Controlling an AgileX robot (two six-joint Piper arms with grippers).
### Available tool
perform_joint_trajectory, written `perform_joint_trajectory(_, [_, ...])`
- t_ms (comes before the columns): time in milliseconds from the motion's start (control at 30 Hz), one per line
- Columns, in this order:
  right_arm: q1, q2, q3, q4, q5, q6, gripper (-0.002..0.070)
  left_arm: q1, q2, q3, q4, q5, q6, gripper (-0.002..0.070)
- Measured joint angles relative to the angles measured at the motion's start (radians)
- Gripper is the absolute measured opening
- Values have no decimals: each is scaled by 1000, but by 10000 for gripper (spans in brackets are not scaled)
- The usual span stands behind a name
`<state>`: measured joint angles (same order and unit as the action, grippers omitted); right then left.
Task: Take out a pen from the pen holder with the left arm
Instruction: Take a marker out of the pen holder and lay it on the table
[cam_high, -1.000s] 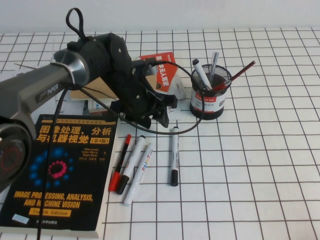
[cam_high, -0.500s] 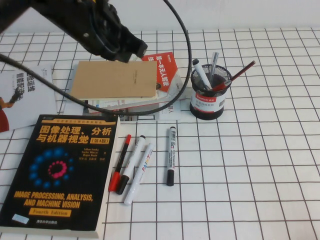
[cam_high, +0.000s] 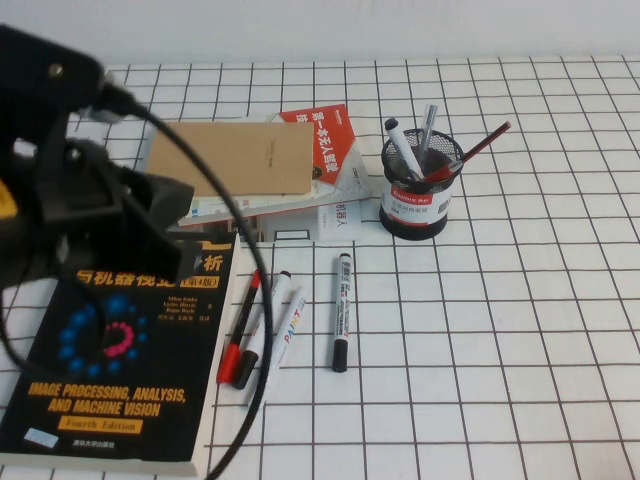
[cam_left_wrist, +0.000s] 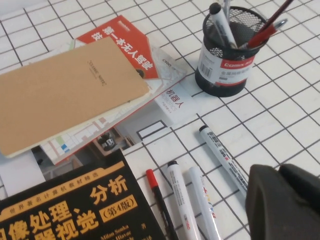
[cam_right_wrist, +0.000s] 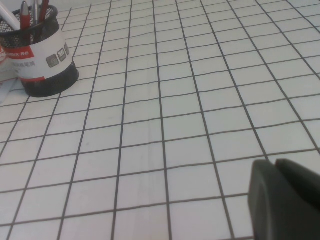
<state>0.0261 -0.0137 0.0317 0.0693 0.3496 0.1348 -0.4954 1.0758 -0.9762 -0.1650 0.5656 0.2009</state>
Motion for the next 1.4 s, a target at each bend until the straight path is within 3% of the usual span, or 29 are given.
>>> perform_joint_trajectory(233, [0, 0, 0, 0, 0, 0, -17, -11, -224, 207, -6, -36, -25, 1])
perform_joint_trajectory(433, [0, 0, 0, 0, 0, 0, -16, -11, -335, 251, -22, 29, -35, 1])
perform_joint_trajectory(733, [0, 0, 0, 0, 0, 0, -16, -11, -366, 251, -9, 237, -41, 1])
perform_joint_trajectory(1000, [0, 0, 0, 0, 0, 0, -16, -11, -366, 254, 92, 284, -41, 0])
perform_joint_trajectory(1167, [0, 0, 0, 0, 0, 0, -16, -13, -384, 331, 165, 62, -41, 0])
perform_joint_trajectory(1400, [0, 0, 0, 0, 0, 0, -16, -13, -530, 670, 185, -458, -41, 0])
